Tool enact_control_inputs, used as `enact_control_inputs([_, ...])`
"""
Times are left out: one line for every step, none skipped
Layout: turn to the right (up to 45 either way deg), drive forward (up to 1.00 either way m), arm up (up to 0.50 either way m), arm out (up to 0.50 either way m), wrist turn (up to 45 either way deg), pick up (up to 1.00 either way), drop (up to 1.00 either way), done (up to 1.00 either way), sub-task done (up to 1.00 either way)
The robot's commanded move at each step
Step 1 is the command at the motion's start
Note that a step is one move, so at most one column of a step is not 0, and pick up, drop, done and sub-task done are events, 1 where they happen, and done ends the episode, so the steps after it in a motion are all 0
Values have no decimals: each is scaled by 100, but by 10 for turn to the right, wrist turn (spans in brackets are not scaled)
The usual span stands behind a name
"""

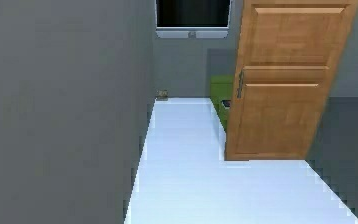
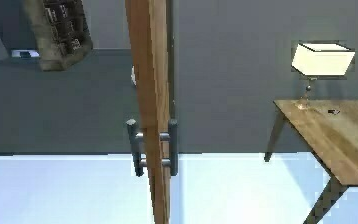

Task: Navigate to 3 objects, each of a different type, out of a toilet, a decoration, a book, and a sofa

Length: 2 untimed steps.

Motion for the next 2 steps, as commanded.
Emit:
enact_control_inputs([0,100,0,0,0,0,0,0,0])
enact_control_inputs([-30,0,0,0,0,0,0,0,0])
